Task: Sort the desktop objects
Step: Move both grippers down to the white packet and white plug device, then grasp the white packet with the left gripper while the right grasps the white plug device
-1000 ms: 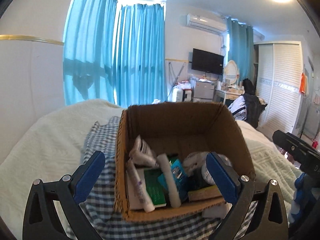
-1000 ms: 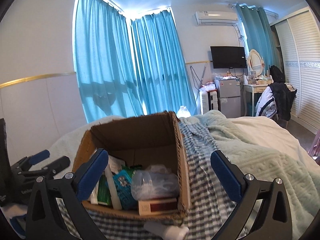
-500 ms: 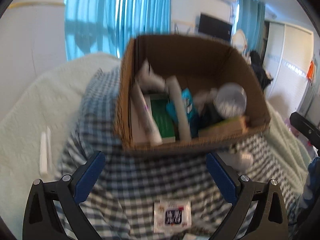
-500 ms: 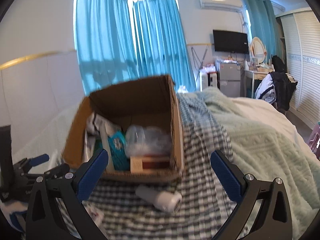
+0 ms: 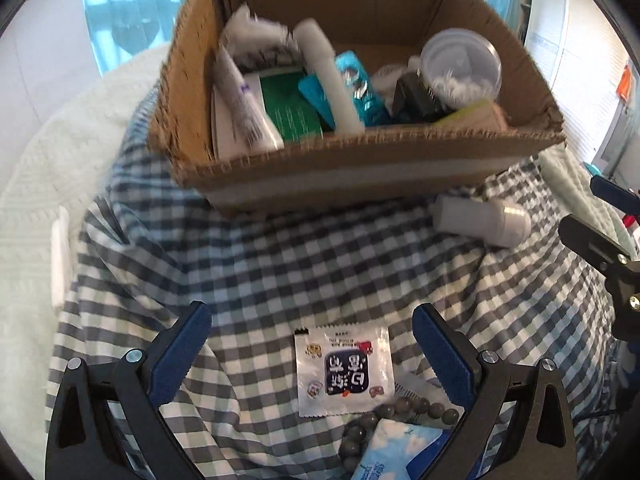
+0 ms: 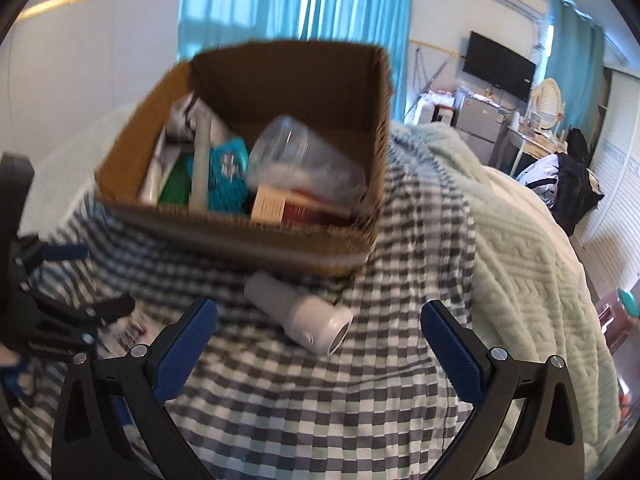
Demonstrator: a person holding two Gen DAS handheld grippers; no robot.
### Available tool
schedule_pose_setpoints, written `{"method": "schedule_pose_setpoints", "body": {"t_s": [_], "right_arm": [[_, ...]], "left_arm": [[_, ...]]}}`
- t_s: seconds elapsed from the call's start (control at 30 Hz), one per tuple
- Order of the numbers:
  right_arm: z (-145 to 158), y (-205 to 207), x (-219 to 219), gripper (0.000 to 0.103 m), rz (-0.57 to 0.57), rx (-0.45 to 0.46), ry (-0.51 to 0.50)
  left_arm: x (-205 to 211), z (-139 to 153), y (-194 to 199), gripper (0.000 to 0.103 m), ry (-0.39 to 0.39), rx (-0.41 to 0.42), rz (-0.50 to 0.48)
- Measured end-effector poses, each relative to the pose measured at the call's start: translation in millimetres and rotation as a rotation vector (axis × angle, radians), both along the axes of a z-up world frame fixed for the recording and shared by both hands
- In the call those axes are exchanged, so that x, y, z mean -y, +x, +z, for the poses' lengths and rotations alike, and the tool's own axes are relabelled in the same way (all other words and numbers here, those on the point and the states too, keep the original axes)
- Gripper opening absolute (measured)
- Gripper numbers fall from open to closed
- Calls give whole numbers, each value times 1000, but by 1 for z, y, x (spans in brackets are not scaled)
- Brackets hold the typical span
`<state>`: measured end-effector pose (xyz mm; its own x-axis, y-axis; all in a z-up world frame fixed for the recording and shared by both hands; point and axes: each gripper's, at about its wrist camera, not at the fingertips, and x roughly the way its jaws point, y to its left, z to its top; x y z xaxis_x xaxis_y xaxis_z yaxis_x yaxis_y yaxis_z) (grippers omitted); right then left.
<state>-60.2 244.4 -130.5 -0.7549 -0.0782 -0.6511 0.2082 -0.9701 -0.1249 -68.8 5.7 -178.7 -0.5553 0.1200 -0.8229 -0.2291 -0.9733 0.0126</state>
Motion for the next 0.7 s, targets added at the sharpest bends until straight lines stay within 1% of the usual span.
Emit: {"method": "schedule_pose_setpoints", "body": {"t_s": [0.17, 0.33, 0.4, 0.43, 0.47, 0.5, 0.57, 0.6, 0.63, 0.67, 0.7], "right_arm": [[-17, -13, 3, 100, 9, 48, 38], [-38, -30, 8, 100, 18, 95, 89], [-46, -36, 14, 100, 33, 102, 134], [-48, -38, 17, 100, 39, 105, 146], [-51, -40, 20, 100, 48, 110, 160], [-54, -41, 23, 100, 57, 113, 178], [-59, -43, 30, 100, 68, 95, 240], [-62, -43, 34, 100, 80, 83, 276], [-63, -44, 36, 97, 89, 86, 286], [-66, -45, 38, 92, 101, 99, 291], [-72, -49, 39, 81, 112, 129, 296]], "left_arm": [[-5, -25, -9, 103, -7, 129, -27], [-9, -40, -12, 102, -9, 206, -48], [-8, -46, -15, 93, -6, 237, -41], [-7, -48, -16, 93, 7, 251, -38], [-6, -49, -17, 91, 17, 257, -37], [-5, -50, -17, 84, 23, 261, -35], [-4, -52, -18, 79, 18, 267, -36], [-6, -52, -17, 75, 18, 266, -42], [-7, -52, -17, 72, 19, 265, -49], [-8, -51, -16, 67, 20, 262, -54], [-8, -51, -15, 64, 21, 260, -55]]}}
